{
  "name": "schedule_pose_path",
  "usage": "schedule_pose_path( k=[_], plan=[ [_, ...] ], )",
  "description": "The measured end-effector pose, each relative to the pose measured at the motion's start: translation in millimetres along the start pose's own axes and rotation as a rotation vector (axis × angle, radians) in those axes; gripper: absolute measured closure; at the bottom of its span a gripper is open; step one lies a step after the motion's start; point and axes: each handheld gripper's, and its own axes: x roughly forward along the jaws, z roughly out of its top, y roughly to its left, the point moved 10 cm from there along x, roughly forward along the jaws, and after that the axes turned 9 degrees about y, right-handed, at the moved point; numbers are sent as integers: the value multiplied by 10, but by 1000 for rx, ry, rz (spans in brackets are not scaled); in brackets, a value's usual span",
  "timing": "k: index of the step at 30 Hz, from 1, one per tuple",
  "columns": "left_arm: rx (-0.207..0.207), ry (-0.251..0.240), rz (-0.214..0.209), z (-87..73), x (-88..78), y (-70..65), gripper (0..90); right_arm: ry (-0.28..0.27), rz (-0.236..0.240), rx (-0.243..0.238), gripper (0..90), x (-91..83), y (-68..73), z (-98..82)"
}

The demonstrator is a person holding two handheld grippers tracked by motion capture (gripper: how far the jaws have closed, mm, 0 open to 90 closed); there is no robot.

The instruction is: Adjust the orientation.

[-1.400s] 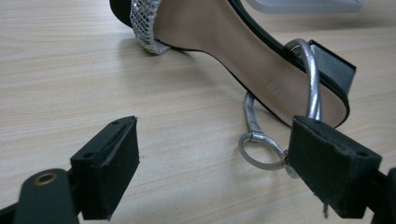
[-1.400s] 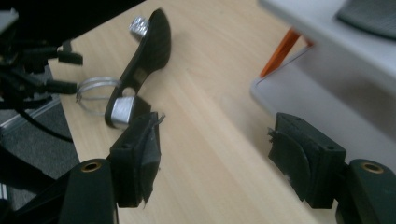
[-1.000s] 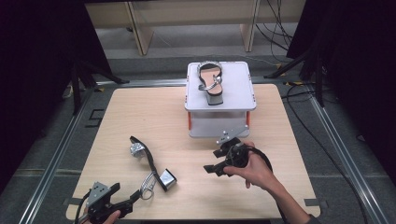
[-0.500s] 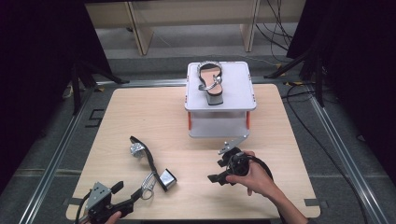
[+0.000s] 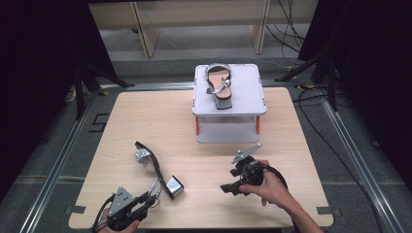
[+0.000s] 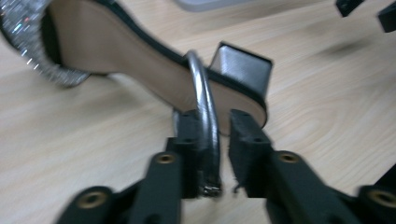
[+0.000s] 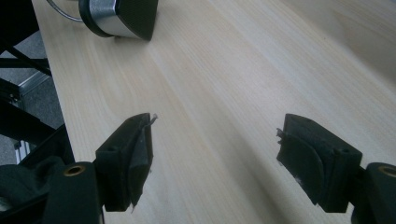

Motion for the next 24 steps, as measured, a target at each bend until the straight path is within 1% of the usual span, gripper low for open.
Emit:
schedule_pose_path(
  k=[1, 2, 3, 5, 6, 9, 10, 11, 12, 13, 14, 16, 17, 18, 19, 20, 22, 23, 24],
  plan=[
    [8, -17, -9, 51, 10, -34, 801, -7, 3, -22, 262, 2, -3, 9],
    [22, -18, -11, 79, 13, -51, 811, -9, 5, -21, 262, 0, 4, 10],
    [29, -23, -17, 124, 24, -87, 815, -6, 7, -8, 262, -4, 18, 6],
    [69, -31, -25, 234, 74, -164, 823, -13, 0, -32, 261, -12, 9, 12],
    [87, -37, -28, 293, 105, -194, 826, -11, 10, -32, 261, -11, 22, 8],
    [113, -32, -23, 438, 182, -234, 829, -8, 10, -20, 261, -18, 33, -2],
    [120, -38, -24, 506, 229, -240, 829, -12, 12, -27, 261, -19, 27, 0],
    [113, -35, -33, 549, 261, -256, 828, -8, 15, -6, 261, -33, 32, -13],
    [113, -33, -36, 577, 291, -255, 827, -13, 20, -19, 261, -37, 27, -11],
    [108, -33, -49, 622, 348, -252, 828, -17, 17, -17, 260, -42, 17, -9],
    [91, -31, -61, 658, 389, -256, 830, -21, 17, -21, 258, -46, 4, -8],
    [76, -25, -76, 730, 465, -262, 831, -22, 17, -17, 258, -53, -14, -15],
    [80, -18, -79, 762, 502, -263, 830, -16, 18, -4, 257, -57, -17, -26],
    [77, -19, -83, 789, 531, -271, 830, -21, 13, -21, 257, -56, -37, -22],
    [81, -12, -83, 817, 566, -279, 830, -25, 9, -24, 257, -56, -45, -21],
    [78, -8, -85, 843, 605, -297, 830, -21, 17, -13, 256, -55, -43, -28],
    [90, 21, -88, 863, 672, -326, 829, -15, 21, -18, 252, -49, -53, -38],
    [92, 36, -95, 866, 714, -362, 828, -16, 16, -16, 251, -50, -54, -40],
    [93, 37, -104, 870, 742, -395, 828, -13, 22, -16, 250, -39, -50, -43]
  ],
)
